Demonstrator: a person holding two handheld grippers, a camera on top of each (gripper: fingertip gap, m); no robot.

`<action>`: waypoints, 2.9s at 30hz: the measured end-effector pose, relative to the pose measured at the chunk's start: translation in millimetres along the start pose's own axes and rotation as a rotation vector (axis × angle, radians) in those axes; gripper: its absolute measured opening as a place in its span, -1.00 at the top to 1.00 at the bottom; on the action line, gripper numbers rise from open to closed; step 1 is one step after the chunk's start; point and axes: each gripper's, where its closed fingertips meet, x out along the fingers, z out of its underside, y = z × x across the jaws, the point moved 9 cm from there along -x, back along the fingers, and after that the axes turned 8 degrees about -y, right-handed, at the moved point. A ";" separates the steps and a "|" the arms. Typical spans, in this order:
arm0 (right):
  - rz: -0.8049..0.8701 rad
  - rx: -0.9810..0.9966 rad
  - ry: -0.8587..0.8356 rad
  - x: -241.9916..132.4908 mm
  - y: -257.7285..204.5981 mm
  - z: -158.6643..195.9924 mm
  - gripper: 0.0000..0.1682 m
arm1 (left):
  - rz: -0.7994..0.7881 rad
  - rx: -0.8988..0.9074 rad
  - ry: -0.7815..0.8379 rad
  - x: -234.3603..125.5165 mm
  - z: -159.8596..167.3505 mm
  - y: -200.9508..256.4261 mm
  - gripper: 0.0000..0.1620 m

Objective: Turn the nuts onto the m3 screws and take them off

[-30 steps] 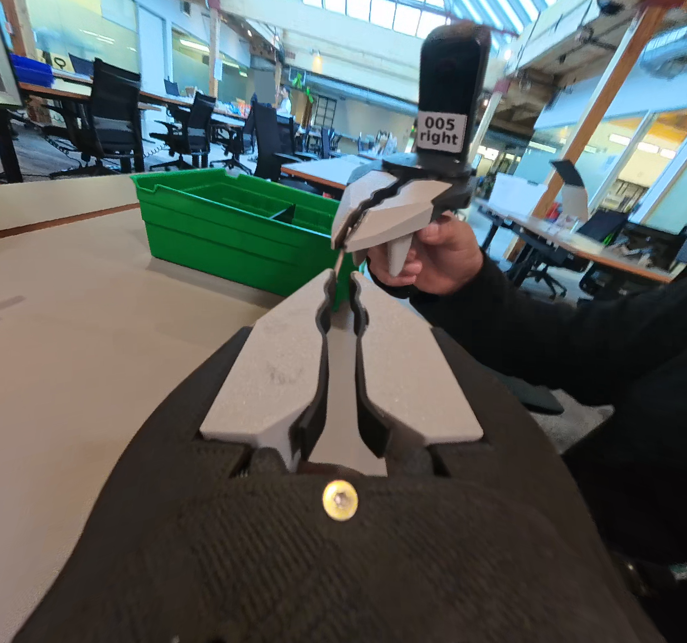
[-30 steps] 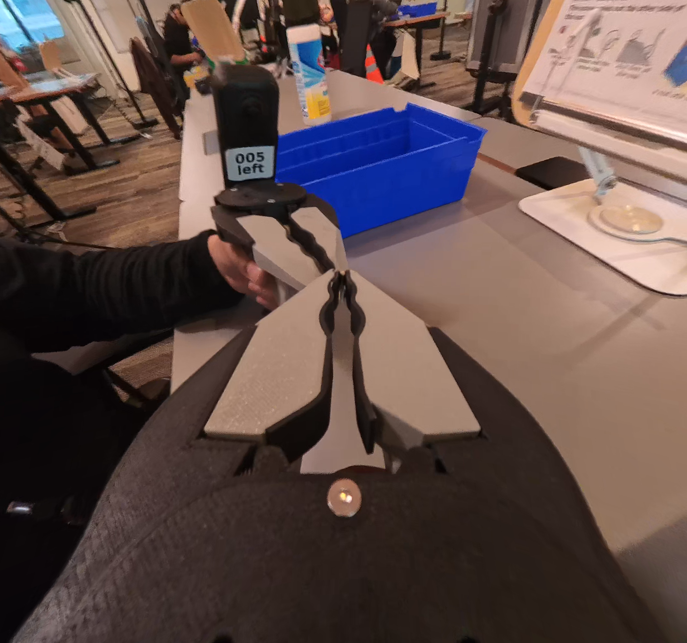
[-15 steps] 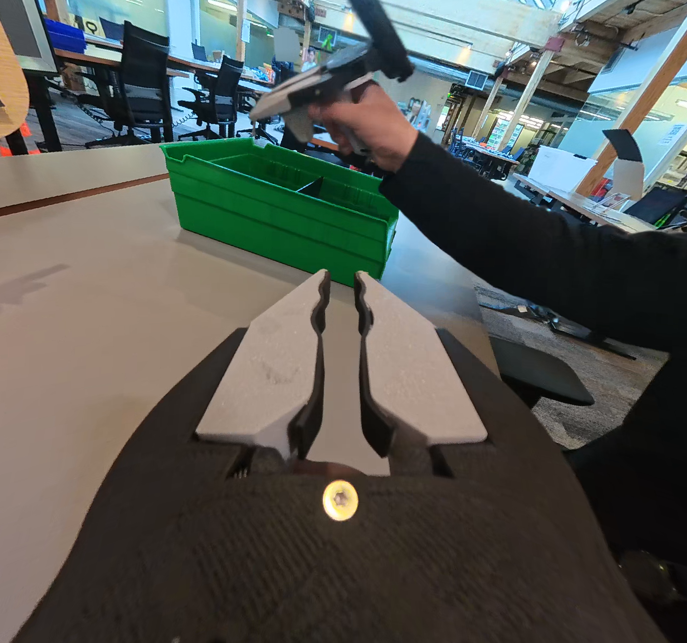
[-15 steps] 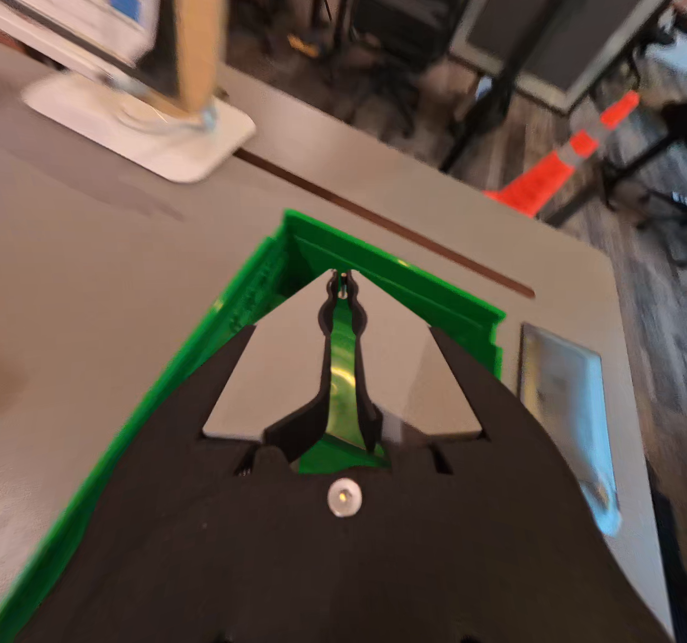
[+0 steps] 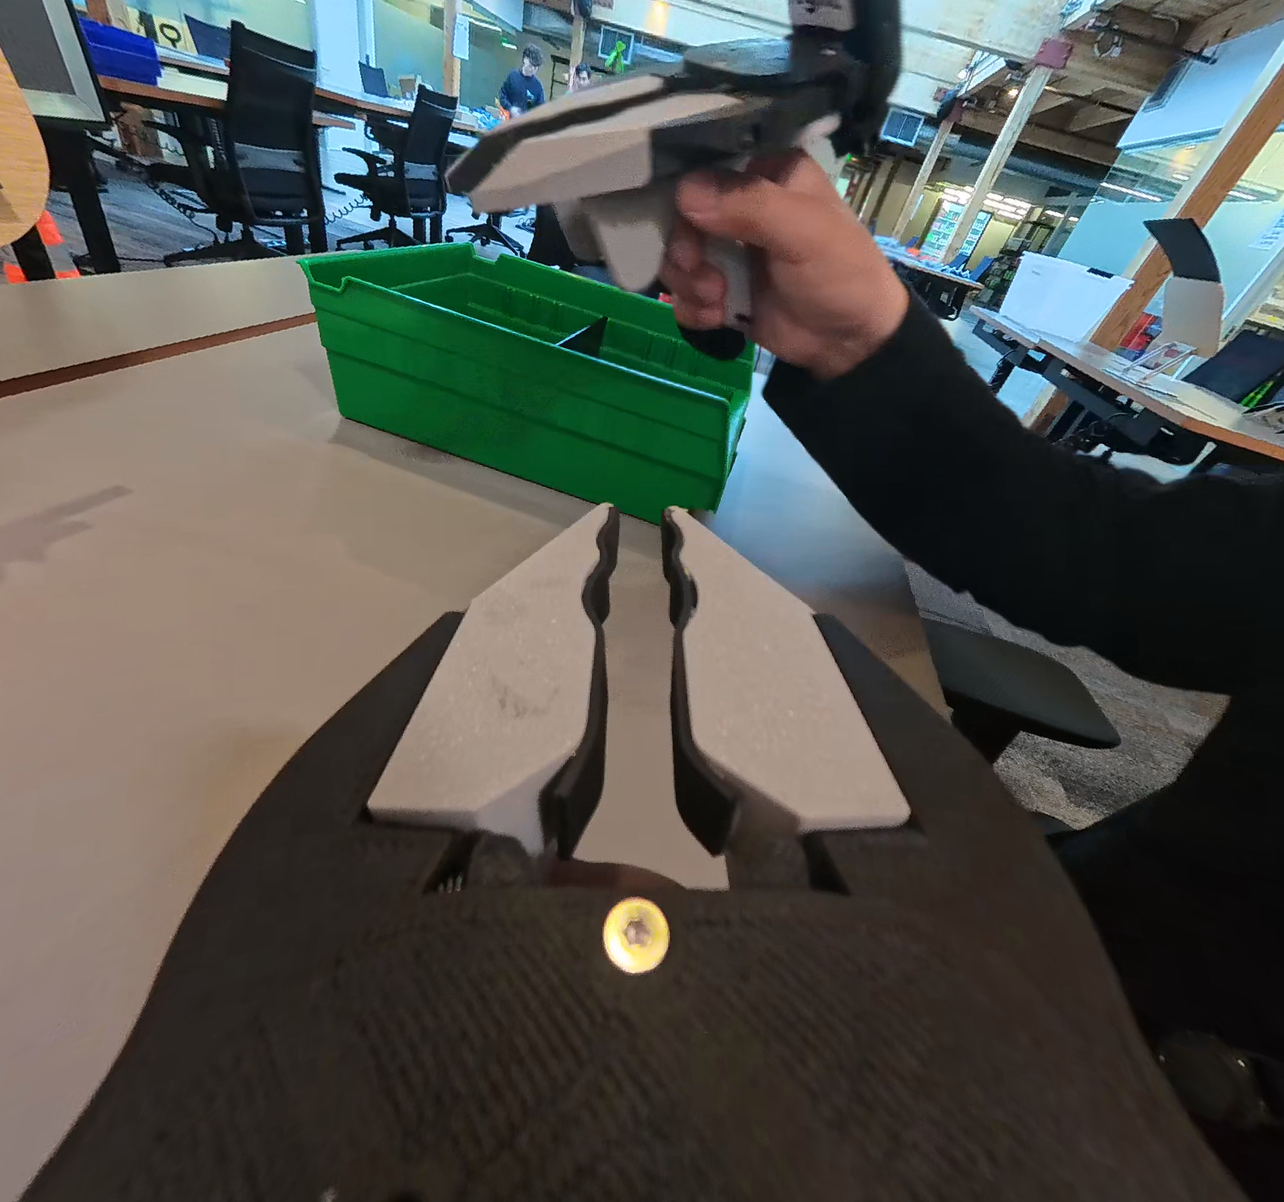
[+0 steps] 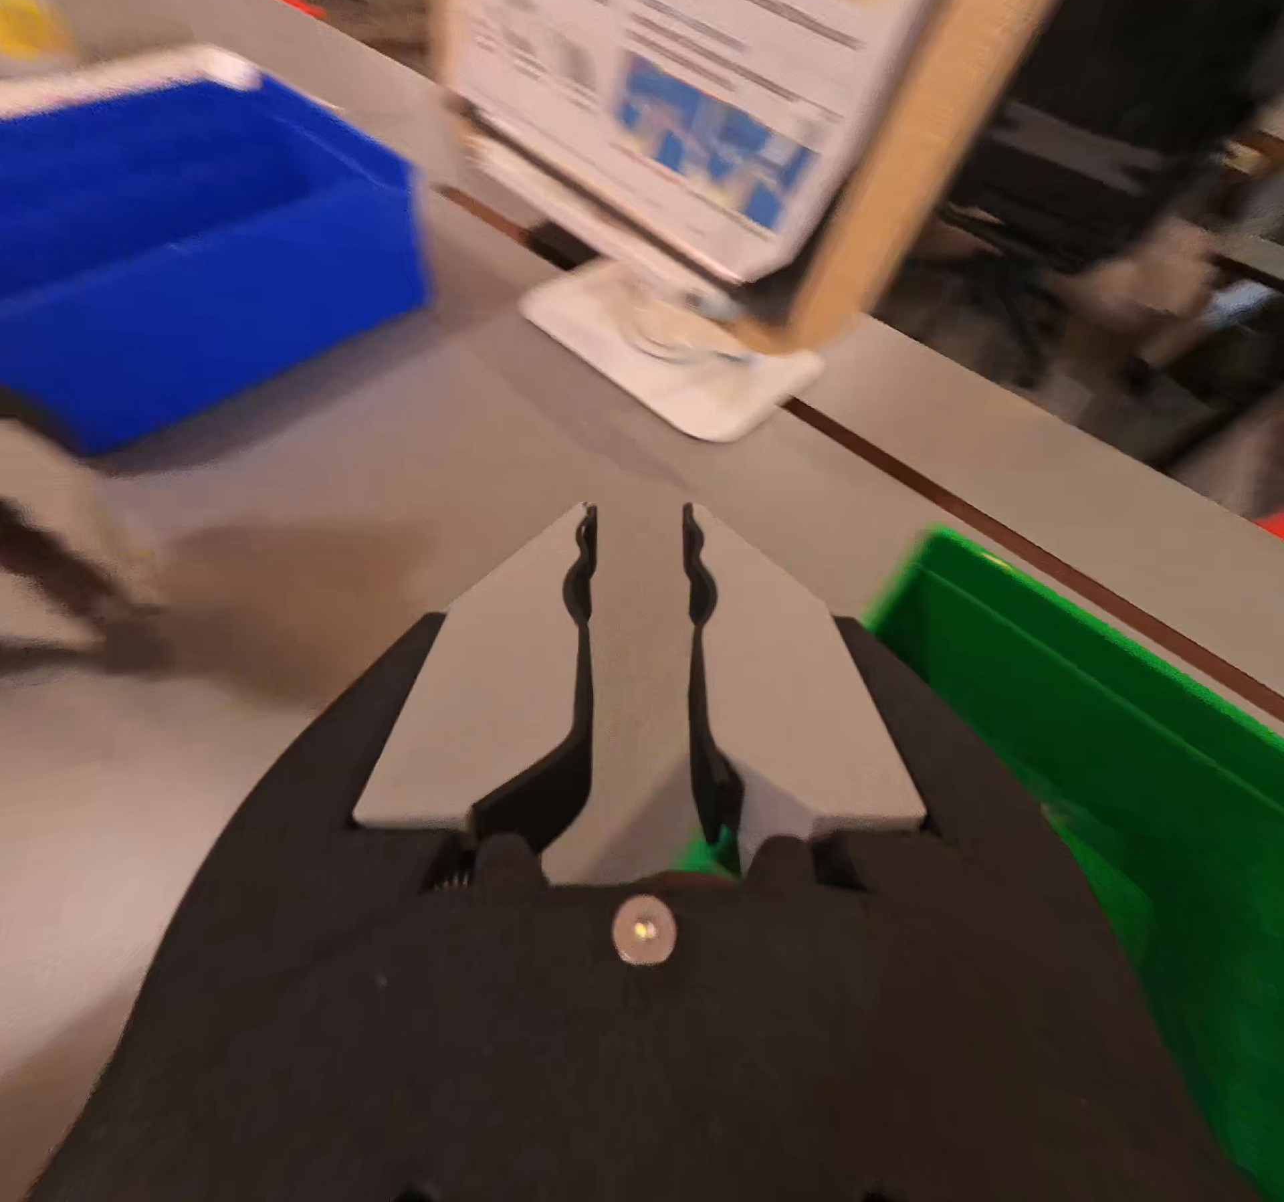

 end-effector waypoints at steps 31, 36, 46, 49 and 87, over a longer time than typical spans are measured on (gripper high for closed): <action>-0.145 -0.233 0.096 69.3 -128.4 39.8 0.70 | -0.731 -0.183 -0.101 -199.0 -48.5 -112.3 0.76; -0.150 -0.235 0.063 75.8 -128.4 44.6 0.70 | -0.786 -0.382 -0.237 -197.5 -18.2 -190.4 0.71; -0.157 -0.221 0.026 83.7 -123.3 50.1 0.70 | -0.874 -0.347 -0.696 -176.5 27.2 -258.1 1.00; -0.166 -0.222 0.015 85.4 -122.9 51.2 0.69 | -0.837 -0.331 -0.765 -184.9 28.2 -250.7 1.00; -0.167 -0.234 0.061 74.6 -127.2 44.1 0.69 | -0.955 -0.349 -0.852 -234.2 29.6 -207.9 0.79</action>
